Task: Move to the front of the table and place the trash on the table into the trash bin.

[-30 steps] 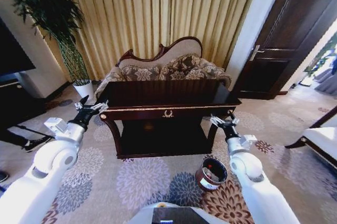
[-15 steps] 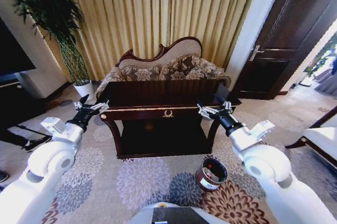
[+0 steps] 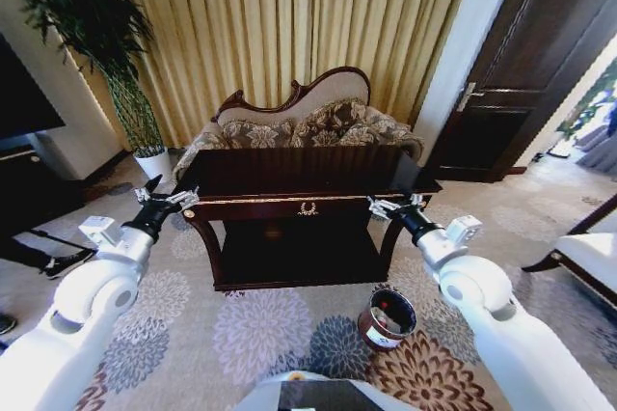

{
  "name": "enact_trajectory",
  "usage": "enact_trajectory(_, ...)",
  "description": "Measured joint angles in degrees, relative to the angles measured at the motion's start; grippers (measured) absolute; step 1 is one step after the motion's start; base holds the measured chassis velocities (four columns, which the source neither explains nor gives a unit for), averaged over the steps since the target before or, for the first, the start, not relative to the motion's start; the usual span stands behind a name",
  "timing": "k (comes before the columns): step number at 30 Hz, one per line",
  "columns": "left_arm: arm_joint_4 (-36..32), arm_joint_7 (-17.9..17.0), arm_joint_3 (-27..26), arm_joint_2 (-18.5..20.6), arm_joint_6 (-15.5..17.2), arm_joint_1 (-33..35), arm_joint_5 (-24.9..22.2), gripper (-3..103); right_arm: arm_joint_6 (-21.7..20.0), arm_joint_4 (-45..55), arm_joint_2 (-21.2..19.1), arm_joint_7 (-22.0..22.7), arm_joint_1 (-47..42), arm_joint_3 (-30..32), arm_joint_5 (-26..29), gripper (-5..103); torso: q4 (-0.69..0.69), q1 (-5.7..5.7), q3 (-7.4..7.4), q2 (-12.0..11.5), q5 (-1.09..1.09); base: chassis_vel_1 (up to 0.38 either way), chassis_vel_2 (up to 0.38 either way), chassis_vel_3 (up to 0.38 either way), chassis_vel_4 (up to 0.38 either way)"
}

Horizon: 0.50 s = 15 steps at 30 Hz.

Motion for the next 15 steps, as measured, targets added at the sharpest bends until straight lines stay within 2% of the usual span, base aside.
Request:
enact_trajectory(7,-0.1,0.0,0.1,0.0,0.0,0.2,0.0,100,0.4,0.2,-0.3,0.0,-0.4,0.5,-0.2,100,0.0,0.01,0.0,0.0,0.0,0.049,-0.065,-0.056,0.048)
enact_trajectory(15,-0.2,0.0,0.0,-0.3,-0.2,0.6,0.0,100,0.7,0.4,0.1,0.0,-1.1,0.6,-1.1,100,0.01,0.0,-0.01,0.0,0.0,0.196,-0.209,-0.2,0.214)
